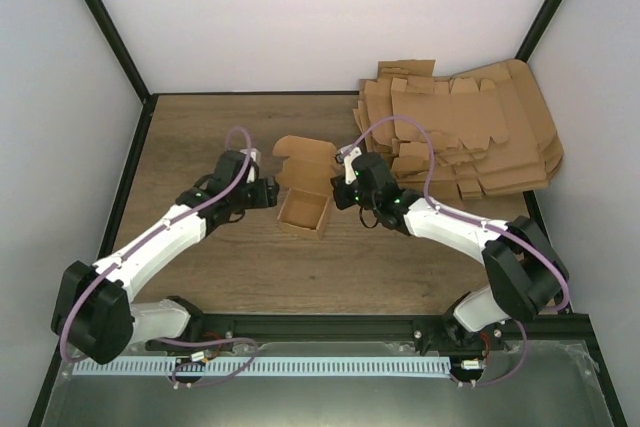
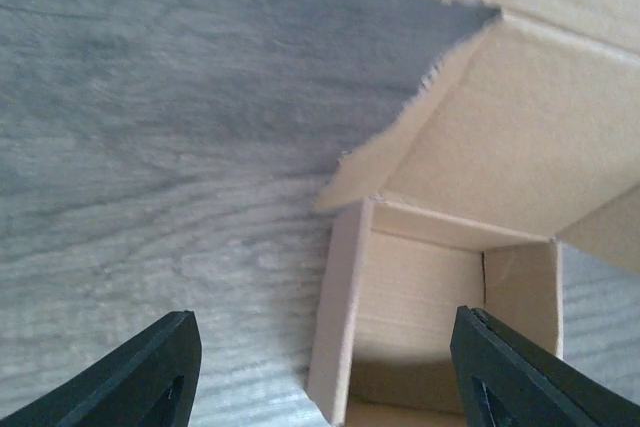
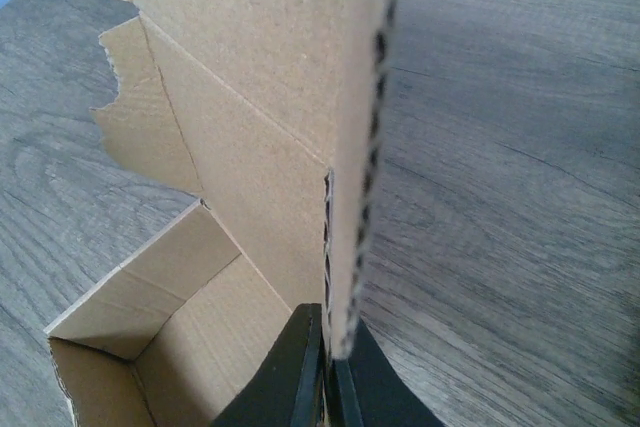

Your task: Fold the paper box

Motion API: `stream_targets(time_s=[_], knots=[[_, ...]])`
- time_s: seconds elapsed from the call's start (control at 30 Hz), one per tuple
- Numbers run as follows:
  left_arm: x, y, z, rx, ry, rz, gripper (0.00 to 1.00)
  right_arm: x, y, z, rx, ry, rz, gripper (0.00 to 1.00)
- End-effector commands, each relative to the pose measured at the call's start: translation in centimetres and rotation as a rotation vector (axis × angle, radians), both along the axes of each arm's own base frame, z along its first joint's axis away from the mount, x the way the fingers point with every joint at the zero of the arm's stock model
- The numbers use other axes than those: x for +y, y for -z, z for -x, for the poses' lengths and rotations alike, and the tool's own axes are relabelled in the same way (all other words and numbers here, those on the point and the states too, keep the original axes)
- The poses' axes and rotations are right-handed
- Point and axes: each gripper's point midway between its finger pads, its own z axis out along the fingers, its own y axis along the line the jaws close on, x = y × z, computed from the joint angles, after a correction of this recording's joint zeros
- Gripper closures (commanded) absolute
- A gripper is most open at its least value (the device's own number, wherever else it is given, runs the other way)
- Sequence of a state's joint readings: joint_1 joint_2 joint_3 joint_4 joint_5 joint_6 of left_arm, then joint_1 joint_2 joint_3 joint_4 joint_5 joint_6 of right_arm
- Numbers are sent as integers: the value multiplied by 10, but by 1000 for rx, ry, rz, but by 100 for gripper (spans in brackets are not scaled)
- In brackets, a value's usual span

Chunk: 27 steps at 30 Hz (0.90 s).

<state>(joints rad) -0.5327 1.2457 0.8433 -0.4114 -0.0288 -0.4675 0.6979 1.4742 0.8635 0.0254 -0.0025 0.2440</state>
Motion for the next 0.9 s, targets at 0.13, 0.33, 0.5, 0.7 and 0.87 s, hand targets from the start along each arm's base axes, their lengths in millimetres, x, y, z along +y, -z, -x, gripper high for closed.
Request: stream_targets(time_s=[0.13, 0.33, 0.5, 0.7, 0.87], knots=[[-12, -28, -38, -140, 133, 57, 26, 5, -9, 0, -51, -30, -1, 97], [-20, -25, -55, -191, 189, 25, 31, 6, -9, -2, -54, -37, 19, 97], [-13, -11, -67, -177, 148, -39, 36, 8, -11, -3, -57, -46, 18, 97], [-19, -3, -75, -161, 163, -42, 42, 10, -8, -5, -51, -45, 22, 97], [-26, 1, -78, -145, 186, -25, 52, 12, -6, -9, -49, -44, 34, 97]])
